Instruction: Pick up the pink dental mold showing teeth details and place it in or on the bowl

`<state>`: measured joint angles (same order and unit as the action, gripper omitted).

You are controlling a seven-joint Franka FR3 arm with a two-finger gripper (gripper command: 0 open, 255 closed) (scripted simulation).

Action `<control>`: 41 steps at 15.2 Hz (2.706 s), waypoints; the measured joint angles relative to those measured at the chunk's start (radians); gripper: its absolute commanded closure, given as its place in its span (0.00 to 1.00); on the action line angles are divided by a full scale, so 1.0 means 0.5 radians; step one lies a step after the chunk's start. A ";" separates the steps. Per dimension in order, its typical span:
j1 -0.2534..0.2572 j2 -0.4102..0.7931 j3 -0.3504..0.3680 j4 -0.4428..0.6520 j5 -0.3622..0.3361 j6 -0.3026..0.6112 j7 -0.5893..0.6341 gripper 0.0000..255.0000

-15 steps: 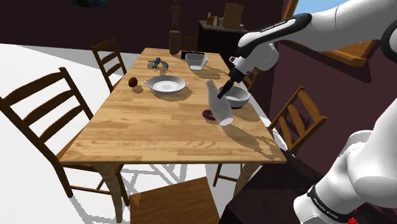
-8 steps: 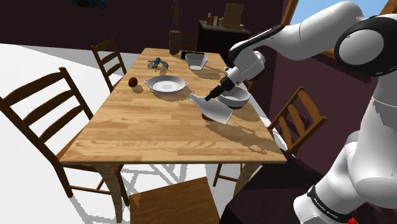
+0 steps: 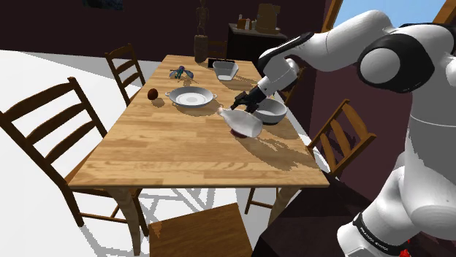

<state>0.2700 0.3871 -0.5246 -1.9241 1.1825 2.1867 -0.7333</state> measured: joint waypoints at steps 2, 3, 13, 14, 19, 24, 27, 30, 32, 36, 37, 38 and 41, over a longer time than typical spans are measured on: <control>-0.015 0.091 -0.100 0.073 0.014 -0.125 0.711 0.00; -0.007 0.153 -0.142 0.121 0.036 -0.176 1.064 0.00; 0.209 0.328 -0.382 0.150 0.320 -0.191 1.643 0.00; 0.232 0.336 -0.397 0.136 0.380 -0.168 1.630 0.00; 0.369 0.462 -0.592 0.147 0.645 -0.397 1.617 1.00; 0.399 0.513 -0.638 0.218 0.560 -0.456 1.657 1.00; 0.403 0.513 -0.640 0.230 0.536 -0.461 1.672 1.00; 0.453 0.568 -0.717 0.174 0.774 -0.503 1.580 1.00; 0.576 0.613 -0.843 0.169 0.795 -0.560 1.599 1.00; 0.743 0.664 -1.084 0.170 0.683 -0.710 1.627 1.00; 0.779 0.669 -1.140 0.153 0.684 -0.746 1.623 1.00; 0.793 0.689 -1.190 0.169 0.657 -0.792 1.633 1.00; 0.886 0.716 -1.326 0.166 0.601 -0.877 1.660 1.00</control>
<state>0.7132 0.7453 -1.1878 -1.8410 1.4832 1.7481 0.0967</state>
